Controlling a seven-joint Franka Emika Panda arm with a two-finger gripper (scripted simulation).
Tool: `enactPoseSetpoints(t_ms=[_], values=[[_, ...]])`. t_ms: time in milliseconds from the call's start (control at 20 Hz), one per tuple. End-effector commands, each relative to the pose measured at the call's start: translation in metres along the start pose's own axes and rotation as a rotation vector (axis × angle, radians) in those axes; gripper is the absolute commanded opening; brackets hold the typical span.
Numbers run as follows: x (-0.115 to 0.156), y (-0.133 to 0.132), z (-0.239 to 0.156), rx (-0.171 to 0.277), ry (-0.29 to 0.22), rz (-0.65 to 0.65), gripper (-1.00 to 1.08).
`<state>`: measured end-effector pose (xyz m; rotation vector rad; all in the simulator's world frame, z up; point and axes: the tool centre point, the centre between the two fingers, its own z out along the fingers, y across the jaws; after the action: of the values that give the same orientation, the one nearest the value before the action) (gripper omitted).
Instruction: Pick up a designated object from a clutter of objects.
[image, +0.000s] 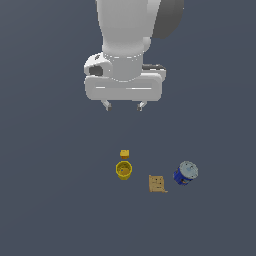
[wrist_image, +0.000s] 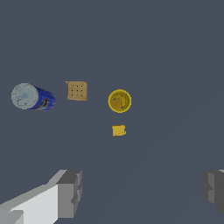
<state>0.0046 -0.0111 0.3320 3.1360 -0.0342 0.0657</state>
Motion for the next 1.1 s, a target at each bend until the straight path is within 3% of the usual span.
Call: enactPoseSetpoints(t_ms=[0,450,1050], values=[[0.0,0.0,0.0,0.0,0.0,0.0,1.0],[0.0,0.009,0.001,0.027,0.013,0.059,1.0],[0.012,0.009,0.019,0.024,0.008,0.041,1.0]])
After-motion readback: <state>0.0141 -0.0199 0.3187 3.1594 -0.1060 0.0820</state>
